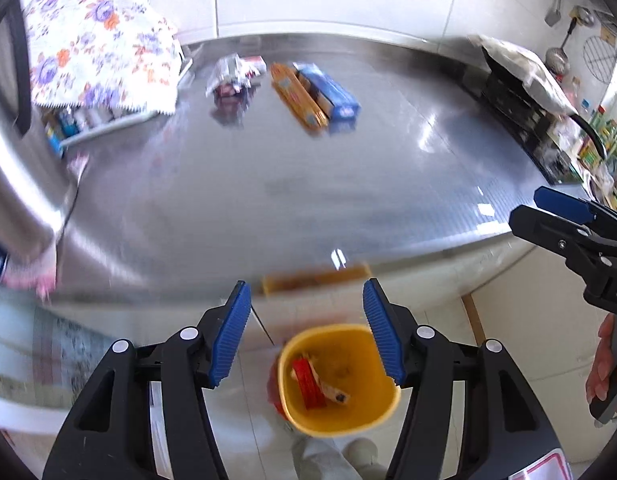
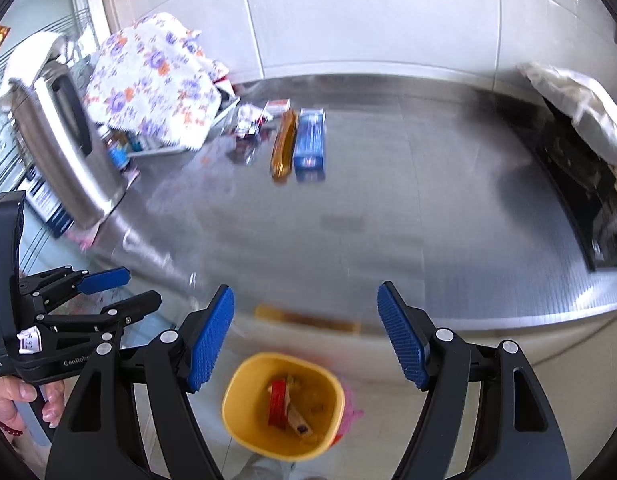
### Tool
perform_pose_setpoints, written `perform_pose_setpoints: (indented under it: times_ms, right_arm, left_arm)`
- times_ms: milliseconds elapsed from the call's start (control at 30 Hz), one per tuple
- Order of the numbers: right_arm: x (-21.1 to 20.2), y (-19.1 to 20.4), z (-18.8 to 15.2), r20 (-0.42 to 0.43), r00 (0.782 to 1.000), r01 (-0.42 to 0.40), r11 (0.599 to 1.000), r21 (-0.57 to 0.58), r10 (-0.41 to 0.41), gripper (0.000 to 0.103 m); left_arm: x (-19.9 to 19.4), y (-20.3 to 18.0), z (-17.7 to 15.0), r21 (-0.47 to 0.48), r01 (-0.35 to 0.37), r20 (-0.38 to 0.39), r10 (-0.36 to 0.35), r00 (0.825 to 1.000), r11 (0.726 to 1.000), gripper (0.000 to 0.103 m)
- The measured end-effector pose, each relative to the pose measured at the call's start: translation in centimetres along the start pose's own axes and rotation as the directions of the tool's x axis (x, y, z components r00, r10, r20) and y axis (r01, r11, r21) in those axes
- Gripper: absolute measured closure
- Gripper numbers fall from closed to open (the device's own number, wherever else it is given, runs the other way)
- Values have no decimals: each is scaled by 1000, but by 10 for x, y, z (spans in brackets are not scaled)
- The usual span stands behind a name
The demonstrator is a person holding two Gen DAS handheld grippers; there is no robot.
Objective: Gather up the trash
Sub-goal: 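Raise both open tools from the bin back over the counter, then grasp the white crumpled snack bag with the left tool while the right tool grasps the blue toothpaste box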
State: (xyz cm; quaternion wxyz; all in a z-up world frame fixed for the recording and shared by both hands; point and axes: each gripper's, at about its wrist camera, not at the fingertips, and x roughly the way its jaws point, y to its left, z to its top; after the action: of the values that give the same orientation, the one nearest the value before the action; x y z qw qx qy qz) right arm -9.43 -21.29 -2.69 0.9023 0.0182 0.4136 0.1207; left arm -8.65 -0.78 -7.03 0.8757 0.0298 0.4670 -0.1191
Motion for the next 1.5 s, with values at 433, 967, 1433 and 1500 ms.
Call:
perform_pose_setpoints:
  times_ms: [433,967,1433,1500]
  right_arm:
    - [88,-7,95,19,999,39,995,94,-41,29]
    - [188,-10,153,-56,998,19,998,65,-15,29]
    - [241,-10,168,-116,993,33,999,27,-30,29]
    - [245,-9,170,-118,992,45,999,14,-43,29]
  left_arm:
    - [70,71,131,-18,3,13,-3,1000,1000,44]
    - [150,90,215,-46,-11,-23,10,1000,999,42]
    - [197,104,238,-70,-45,-59,41,997,997,37]
    - [202,104,239,-65,-49,-56,45,997,997,37]
